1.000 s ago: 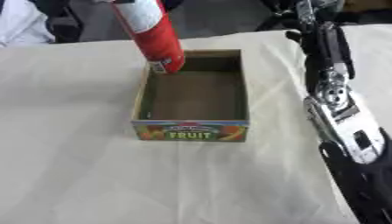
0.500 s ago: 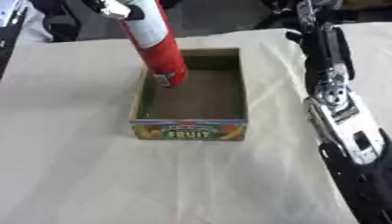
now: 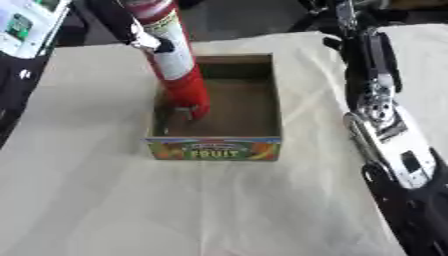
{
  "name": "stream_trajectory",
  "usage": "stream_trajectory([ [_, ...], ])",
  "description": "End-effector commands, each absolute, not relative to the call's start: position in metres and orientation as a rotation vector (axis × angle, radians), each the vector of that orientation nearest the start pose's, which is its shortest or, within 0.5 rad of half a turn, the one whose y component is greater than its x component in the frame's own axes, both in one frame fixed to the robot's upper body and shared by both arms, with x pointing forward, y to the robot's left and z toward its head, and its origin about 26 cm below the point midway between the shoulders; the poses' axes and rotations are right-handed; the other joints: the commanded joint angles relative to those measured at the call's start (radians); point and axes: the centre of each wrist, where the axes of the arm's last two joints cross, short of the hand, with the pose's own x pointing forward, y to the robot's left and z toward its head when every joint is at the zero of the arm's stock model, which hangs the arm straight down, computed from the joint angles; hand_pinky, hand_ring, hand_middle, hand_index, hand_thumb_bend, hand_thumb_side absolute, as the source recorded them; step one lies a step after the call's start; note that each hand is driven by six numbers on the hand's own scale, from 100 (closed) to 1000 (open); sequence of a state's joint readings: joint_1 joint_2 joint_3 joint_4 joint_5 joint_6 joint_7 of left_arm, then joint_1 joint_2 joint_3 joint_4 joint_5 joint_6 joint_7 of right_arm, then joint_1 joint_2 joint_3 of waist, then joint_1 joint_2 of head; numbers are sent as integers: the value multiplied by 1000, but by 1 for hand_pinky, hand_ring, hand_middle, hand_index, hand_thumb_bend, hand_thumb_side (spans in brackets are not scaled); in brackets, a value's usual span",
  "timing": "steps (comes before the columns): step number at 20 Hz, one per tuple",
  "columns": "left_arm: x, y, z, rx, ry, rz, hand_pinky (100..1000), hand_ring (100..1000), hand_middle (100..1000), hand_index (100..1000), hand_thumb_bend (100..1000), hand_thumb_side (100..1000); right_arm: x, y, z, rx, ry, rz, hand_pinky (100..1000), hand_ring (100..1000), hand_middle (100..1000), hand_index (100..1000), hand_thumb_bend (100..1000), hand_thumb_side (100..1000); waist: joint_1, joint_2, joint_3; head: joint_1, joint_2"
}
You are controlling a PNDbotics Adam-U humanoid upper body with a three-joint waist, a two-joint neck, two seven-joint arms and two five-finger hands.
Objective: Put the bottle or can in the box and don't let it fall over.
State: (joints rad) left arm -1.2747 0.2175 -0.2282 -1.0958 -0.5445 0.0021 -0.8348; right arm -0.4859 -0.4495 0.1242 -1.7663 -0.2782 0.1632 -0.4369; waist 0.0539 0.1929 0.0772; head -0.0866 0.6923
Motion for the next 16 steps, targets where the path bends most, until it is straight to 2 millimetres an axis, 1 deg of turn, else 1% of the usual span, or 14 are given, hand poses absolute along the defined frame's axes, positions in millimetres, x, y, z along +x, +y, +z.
stream_trajectory([
  [1,452,99,347,324,-1624,-1790,668,744,716,838,472,488,349,-250,217,-200,-2080,-19,834,788,831,812,311,830,-2,-13,-2,-2,-9],
  [2,453,99,345,323,-1616,-1797,668,744,716,838,472,488,349,-250,217,-199,-2080,-19,834,788,831,812,311,830,-2,-12,-2,-3,-9],
  [3,453,100,344,325,-1611,-1800,749,813,802,886,526,566,349,-250,216,-199,-2079,-19,834,788,831,812,310,831,-2,-12,-3,-4,-10],
  [4,454,102,344,334,-1616,-1799,783,841,829,902,555,596,349,-251,216,-199,-2079,-19,834,788,831,812,309,832,-1,-12,-3,-5,-10],
  [6,454,104,346,355,-1639,-1789,815,862,842,910,583,629,349,-251,216,-200,-2077,-19,834,787,831,812,308,832,-1,-13,-3,-6,-10],
  [9,451,107,354,381,-1700,-1765,813,858,841,910,609,637,349,-251,215,-198,-2076,-17,834,787,832,812,307,834,0,-14,0,-7,-10],
  [12,450,108,357,376,-1735,-1756,814,853,841,910,598,641,349,-251,214,-197,-2073,-17,834,787,832,812,307,834,0,-15,2,-8,-10],
  [16,448,111,363,361,-1774,-1733,818,853,844,913,612,663,349,-251,214,-199,-2073,-18,834,788,832,812,305,835,-1,-16,2,-9,-8],
])
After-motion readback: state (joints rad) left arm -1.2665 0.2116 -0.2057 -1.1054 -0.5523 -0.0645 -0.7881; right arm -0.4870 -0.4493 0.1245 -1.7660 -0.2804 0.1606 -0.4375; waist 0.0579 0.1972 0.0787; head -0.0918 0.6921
